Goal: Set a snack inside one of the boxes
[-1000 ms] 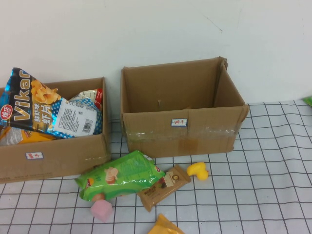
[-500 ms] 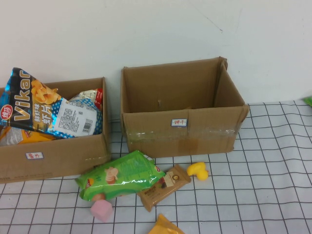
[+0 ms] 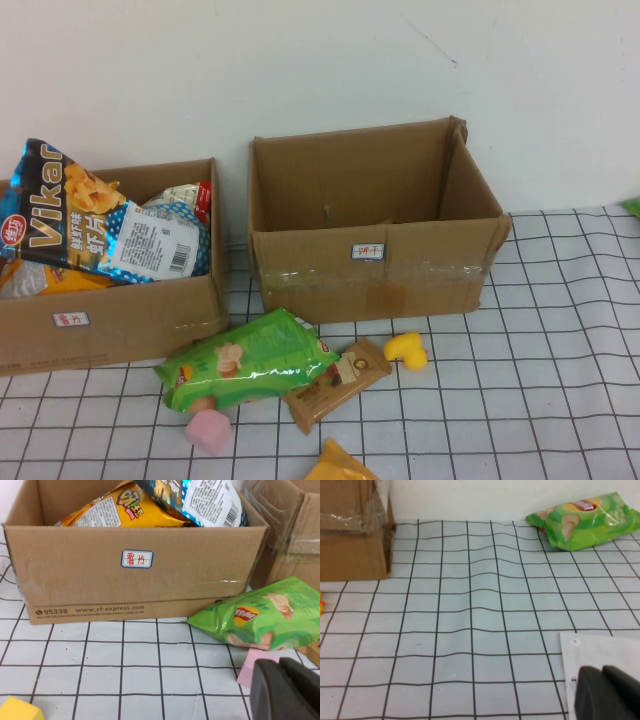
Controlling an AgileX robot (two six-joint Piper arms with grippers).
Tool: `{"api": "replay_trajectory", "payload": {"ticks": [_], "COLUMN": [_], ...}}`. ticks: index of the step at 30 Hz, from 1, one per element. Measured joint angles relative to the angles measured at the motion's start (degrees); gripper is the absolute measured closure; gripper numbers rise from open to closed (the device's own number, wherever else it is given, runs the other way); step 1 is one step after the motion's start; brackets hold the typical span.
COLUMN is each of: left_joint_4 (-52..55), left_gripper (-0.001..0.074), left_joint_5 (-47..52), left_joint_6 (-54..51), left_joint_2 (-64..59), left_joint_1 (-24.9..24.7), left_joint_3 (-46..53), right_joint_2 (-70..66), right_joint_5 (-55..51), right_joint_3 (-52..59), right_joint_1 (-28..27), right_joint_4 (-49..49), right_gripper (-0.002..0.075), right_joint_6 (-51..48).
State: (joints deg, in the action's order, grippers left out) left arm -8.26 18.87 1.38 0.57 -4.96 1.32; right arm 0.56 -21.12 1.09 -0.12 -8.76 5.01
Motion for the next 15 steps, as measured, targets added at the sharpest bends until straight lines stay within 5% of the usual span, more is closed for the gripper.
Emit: {"api": "replay_trajectory", "payload": {"ticks": [15], "left_joint_4": [-0.10], "left_gripper": [0.0737], "left_joint_5": [0.36], "left_joint_6": [0.00], "left_joint_2": [0.00], "left_joint_1": [0.00], "left_joint_3": [-0.08], "right_joint_2": [0.00], "right_joint_5": [0.00], "right_joint_3": [0.00], "right_joint_1": [0.00], "right_joint_4": [0.00], "right_gripper": [0.0727], "right_joint_6": [0.74]}}
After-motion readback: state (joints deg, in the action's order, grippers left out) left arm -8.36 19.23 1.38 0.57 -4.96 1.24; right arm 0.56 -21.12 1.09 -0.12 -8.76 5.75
